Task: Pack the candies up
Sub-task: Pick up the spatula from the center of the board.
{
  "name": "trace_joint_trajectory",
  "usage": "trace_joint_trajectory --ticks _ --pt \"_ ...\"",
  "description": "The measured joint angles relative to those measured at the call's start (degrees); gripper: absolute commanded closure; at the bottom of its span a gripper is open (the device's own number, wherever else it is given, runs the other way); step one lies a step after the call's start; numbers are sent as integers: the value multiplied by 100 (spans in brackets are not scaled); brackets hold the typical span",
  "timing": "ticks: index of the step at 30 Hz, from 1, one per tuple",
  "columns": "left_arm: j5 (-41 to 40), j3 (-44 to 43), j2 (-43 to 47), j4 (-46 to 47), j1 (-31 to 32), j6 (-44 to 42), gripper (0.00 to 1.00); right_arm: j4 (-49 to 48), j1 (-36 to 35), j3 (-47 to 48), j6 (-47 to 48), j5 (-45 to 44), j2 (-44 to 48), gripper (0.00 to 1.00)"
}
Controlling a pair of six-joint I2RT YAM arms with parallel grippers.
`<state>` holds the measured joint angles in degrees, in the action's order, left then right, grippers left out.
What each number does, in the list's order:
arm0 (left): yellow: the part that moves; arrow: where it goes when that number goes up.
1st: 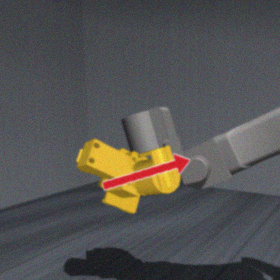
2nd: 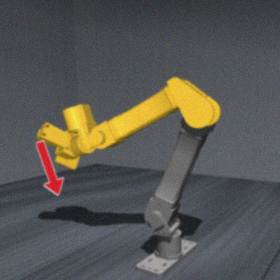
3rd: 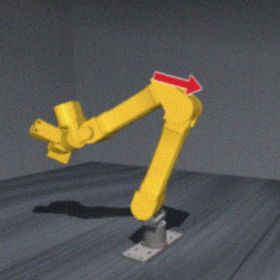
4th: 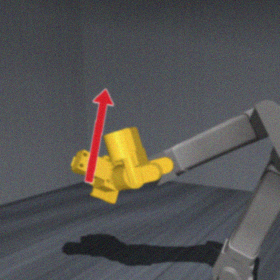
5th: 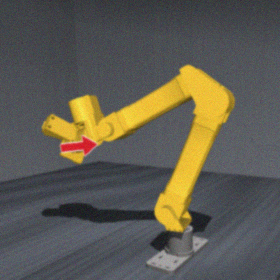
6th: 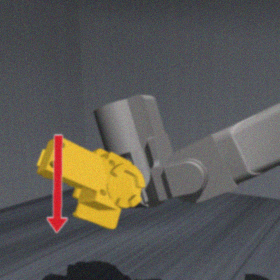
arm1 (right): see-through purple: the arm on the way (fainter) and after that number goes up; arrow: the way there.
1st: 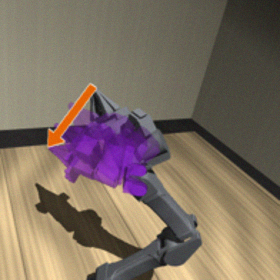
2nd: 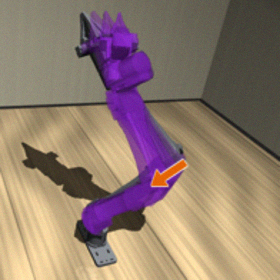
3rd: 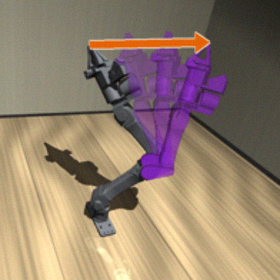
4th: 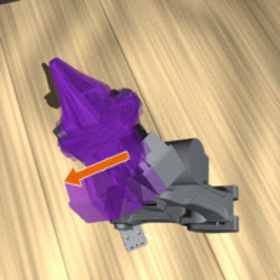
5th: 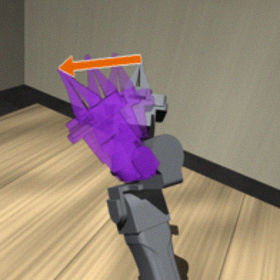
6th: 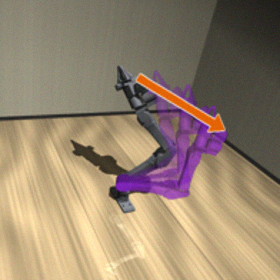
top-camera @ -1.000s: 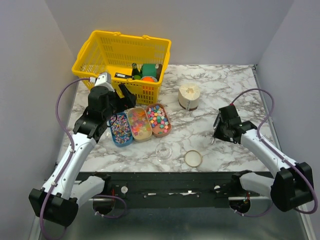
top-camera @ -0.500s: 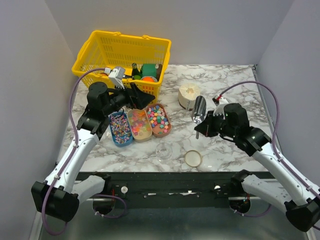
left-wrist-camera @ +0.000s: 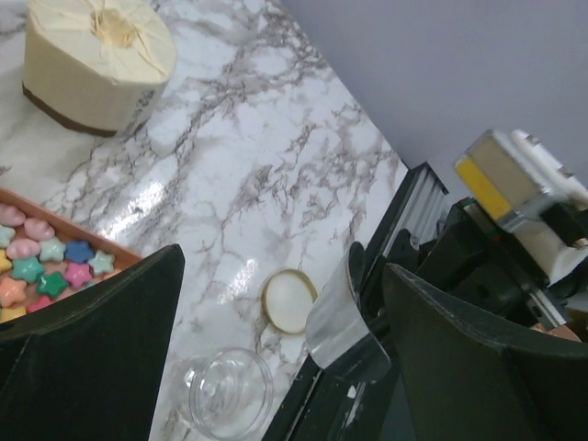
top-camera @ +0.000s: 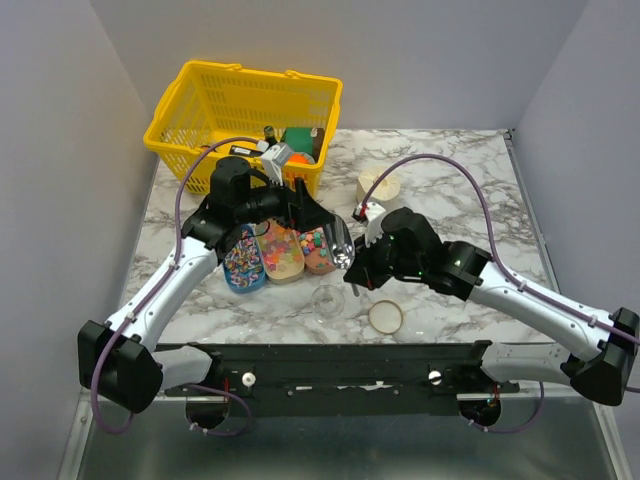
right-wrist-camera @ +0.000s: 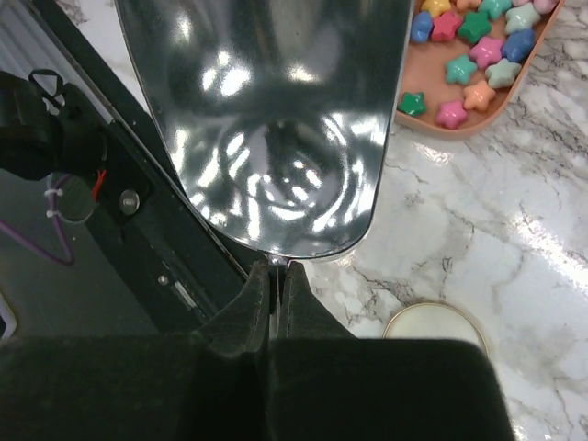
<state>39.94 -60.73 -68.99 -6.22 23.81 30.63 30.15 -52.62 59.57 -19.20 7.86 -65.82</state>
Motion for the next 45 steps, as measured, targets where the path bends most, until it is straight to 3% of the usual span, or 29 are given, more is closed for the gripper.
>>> trace_joint_trajectory --ticks 4,5,8,18,26,30,36,39,40,41,43,45 --pt "188 2 -61 -407 28 -304 12 33 -83 146 136 -129 -162 99" --pt "221 0 -55 -474 33 -411 19 44 -96 170 175 -155 -184 99" --pt "127 -55 -68 -855 48 -721 28 153 -107 260 332 -225 -243 99" --pt "-254 -562 -356 -1982 85 -1609 39 688 -138 485 1097 -195 -275 99" --pt "251 -564 -634 -2323 96 -1845 74 1049 -181 595 1445 -72 -273 99" --pt "505 -564 -671 -2490 96 -1941 100 1069 -210 595 1484 -74 -273 99" --pt "896 -564 -671 -2514 90 -1711 100 1204 -258 592 1403 -153 -260 99" --pt "1005 -562 -671 -2468 79 -1473 100 1211 -282 544 1281 -275 -162 71" --pt "1038 -562 -671 -2446 81 -1368 100 1178 -282 492 1228 -317 -87 43" --pt "1073 -562 -671 -2426 81 -1292 100 1139 -284 420 1187 -382 15 31" --pt "1097 -557 -671 -2380 81 -1108 100 1073 -284 321 1104 -459 219 12" --pt "1154 -546 -671 -2310 81 -868 100 1016 -282 238 1075 -581 455 4"
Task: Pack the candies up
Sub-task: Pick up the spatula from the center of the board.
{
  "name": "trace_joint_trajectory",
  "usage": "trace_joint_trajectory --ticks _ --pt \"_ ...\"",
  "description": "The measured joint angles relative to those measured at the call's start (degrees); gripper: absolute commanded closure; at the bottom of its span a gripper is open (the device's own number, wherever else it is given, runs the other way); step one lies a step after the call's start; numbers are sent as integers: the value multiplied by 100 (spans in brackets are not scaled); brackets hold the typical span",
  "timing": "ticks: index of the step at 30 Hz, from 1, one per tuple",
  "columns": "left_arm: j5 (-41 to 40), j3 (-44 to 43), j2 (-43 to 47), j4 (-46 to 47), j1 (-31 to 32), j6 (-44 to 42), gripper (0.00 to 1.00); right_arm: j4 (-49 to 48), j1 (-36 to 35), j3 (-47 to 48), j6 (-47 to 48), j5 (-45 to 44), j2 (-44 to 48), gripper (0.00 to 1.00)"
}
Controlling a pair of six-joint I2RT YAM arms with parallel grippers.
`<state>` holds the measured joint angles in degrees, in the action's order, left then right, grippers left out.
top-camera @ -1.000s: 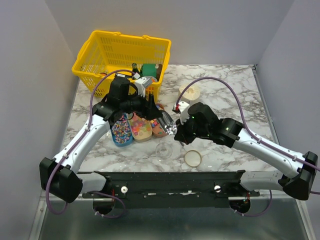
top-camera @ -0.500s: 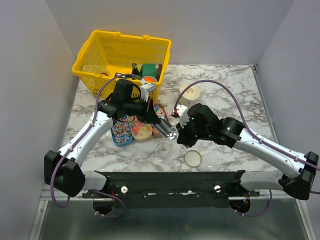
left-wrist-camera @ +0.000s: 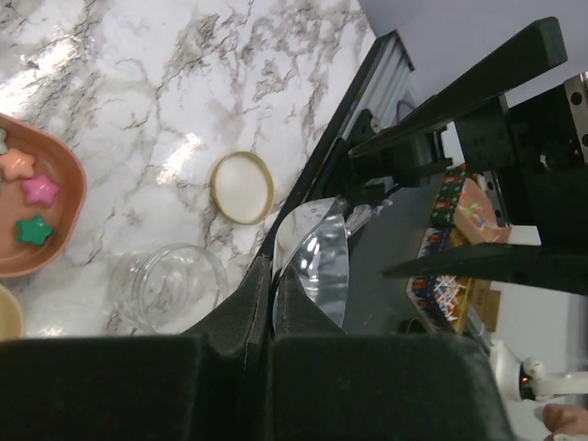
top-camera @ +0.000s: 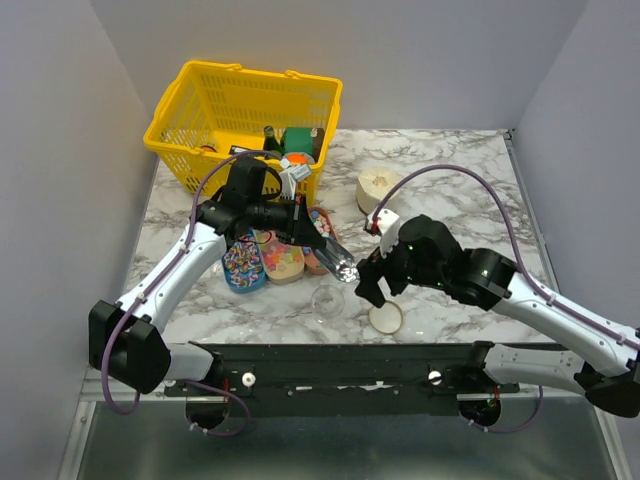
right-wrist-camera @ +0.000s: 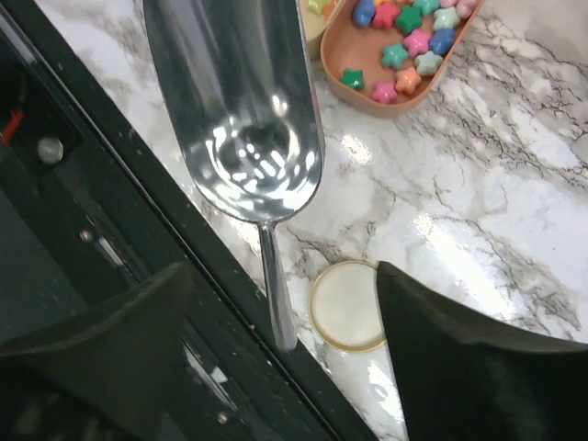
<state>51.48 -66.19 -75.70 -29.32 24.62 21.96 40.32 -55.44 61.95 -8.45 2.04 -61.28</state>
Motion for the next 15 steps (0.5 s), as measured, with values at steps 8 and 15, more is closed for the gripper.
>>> trace_joint_trajectory --ticks 8,15 --pt "245 177 -20 522 -52 793 100 -170 0 -299 26 -225 734 5" --pt "431 302 -72 905 -55 1270 100 -254 0 -455 28 -260 682 42"
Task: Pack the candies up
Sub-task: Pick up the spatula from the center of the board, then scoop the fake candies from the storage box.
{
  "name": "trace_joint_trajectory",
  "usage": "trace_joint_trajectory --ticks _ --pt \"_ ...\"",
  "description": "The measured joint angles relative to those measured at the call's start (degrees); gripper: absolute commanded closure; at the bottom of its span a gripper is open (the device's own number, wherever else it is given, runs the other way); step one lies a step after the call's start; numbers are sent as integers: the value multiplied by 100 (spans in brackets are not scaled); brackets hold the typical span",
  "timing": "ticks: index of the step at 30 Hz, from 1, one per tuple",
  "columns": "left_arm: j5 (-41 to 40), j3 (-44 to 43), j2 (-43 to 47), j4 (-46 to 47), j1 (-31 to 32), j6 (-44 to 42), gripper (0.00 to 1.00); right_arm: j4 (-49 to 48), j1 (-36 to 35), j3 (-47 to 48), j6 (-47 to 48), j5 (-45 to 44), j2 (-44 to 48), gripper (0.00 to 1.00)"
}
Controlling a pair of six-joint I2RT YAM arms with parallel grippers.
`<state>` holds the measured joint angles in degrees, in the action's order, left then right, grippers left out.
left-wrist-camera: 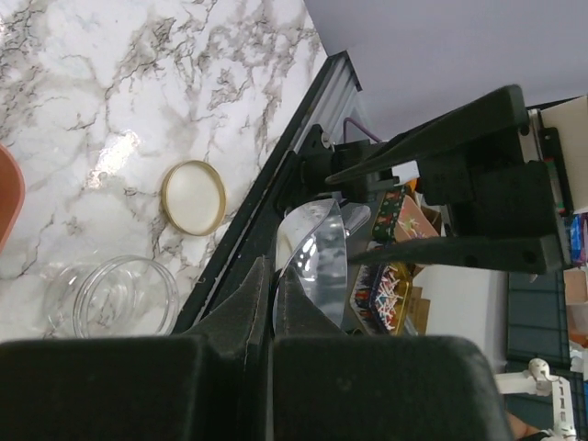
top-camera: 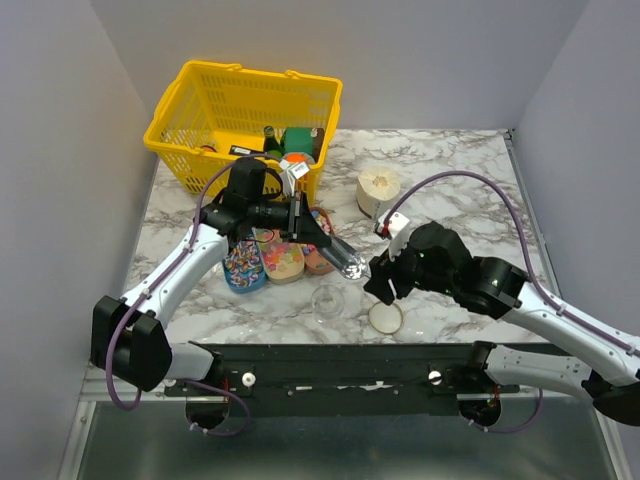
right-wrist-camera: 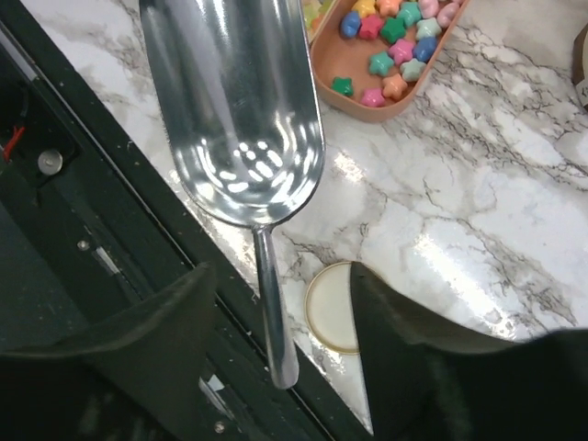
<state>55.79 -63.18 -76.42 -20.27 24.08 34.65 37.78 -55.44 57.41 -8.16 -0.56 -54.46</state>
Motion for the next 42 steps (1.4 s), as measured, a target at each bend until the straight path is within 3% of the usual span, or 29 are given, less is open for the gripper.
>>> trace_joint_trajectory --ticks 6,7,16,22,32,33,42 --pt "52 33 0 120 0 151 100 -35 0 2 -269 -72 -391 56" --pt "52 50 0 133 0 166 100 -35 0 2 -299 -74 -437 63" --pt "33 186 0 195 0 173 100 -52 -90 2 -374 48 -396 98" --pt "-31 186 -13 -52 0 -103 100 -26 -87 42 -382 164 -354 99" --pt "-297 186 -74 -431 7 -452 80 262 -87 437 -531 173 -540 99" --pt "-422 186 -74 -470 11 -494 68 282 -87 533 -584 151 -629 99" --pt "-1860 186 -72 -656 -2 -846 32 654 -57 1294 -1182 -297 -1213 99"
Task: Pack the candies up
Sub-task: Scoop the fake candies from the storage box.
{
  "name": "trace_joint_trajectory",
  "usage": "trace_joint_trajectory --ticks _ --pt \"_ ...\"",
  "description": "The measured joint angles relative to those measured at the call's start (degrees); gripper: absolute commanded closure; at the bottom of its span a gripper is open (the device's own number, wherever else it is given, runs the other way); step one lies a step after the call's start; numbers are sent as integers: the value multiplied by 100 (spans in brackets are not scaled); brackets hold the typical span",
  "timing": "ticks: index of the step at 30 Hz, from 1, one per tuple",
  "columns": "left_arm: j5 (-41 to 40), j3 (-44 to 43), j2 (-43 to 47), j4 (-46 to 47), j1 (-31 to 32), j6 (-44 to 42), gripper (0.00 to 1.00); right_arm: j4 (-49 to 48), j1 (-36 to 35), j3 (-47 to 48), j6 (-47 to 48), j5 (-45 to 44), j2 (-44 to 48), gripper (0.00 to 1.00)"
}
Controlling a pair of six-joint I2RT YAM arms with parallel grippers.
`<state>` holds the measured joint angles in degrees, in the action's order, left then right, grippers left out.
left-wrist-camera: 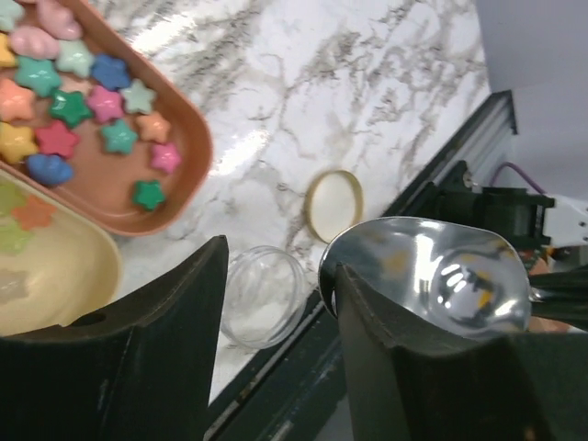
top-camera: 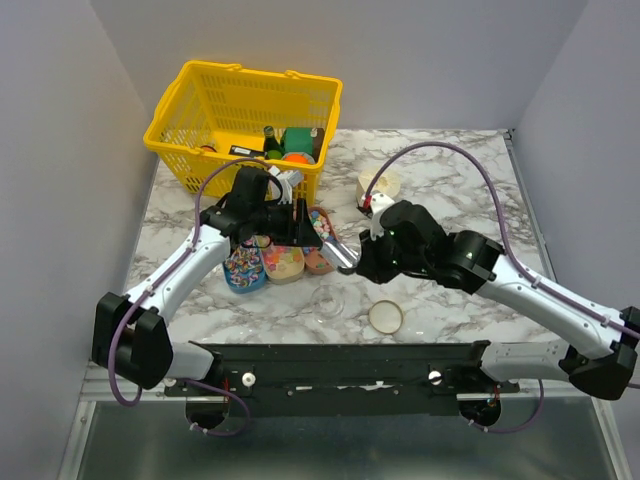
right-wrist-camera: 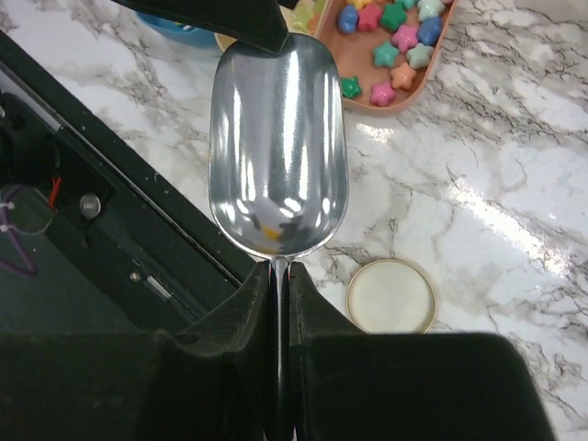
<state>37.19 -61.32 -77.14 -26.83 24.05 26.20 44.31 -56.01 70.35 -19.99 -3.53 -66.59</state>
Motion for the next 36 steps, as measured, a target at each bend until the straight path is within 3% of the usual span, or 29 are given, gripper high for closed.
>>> trace_joint_trajectory --ticks 6,18,31,36 --pt "-988 0 210 26 0 -92 25 435 15 334 -251 -173 -686 99" --pt "-2758 129 960 245 -11 -87 24 1158 42 1904 -461 -304 -2859 99" --pt "-3738 363 885 11 -319 96 23 1401 503 2199 66 -398 -3652 99" --pt "-3775 358 780 11 -450 83 15 1314 658 2428 291 -391 -3950 99"
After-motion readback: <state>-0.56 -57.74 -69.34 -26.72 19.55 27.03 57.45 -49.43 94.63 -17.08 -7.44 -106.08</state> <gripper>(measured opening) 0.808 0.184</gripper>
